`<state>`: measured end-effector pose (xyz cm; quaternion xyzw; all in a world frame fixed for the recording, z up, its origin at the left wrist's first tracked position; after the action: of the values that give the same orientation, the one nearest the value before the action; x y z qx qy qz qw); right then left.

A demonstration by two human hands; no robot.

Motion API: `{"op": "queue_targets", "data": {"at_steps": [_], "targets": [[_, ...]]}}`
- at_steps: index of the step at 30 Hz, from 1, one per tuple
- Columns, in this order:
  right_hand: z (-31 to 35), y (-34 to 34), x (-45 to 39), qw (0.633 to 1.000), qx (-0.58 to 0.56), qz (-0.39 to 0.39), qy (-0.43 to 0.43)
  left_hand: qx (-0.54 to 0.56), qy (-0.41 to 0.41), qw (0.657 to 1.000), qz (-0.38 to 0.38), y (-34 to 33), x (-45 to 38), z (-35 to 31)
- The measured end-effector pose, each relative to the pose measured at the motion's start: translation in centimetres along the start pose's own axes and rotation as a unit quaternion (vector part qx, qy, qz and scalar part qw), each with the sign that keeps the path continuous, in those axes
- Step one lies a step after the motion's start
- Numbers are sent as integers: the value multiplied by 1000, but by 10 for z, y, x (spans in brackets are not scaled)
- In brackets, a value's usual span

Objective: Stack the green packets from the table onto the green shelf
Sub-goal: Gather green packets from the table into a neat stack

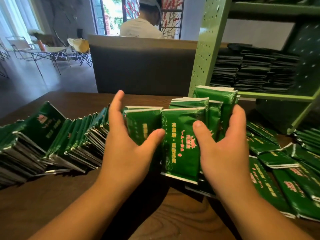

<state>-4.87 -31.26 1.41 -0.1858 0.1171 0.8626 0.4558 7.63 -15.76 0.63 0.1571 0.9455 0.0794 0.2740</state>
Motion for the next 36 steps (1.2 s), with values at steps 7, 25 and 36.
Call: {"op": "queue_targets", "data": {"at_steps": [7, 25, 36], "targets": [[-1, -4, 6, 1000, 10, 2, 16, 26, -14, 991, 130, -22, 13, -2], [-5, -4, 0, 999, 21, 28, -4, 148, 40, 975, 160, -30, 18, 0], [-24, -11, -5, 966, -209, 48, -147, 351, 213, 902, 134, -23, 4, 16]]}}
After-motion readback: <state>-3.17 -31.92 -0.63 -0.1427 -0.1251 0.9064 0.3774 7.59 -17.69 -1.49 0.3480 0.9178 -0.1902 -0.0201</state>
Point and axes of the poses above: each hand's wrist, its own x-axis away from the middle knuckle, its own y-axis out of the back of the hand, z = x × y, the point moved 6 cm from there along -x, towards the middle knuckle, and after that the axes turned 6 degrees about -x, right-handed, at the moved point
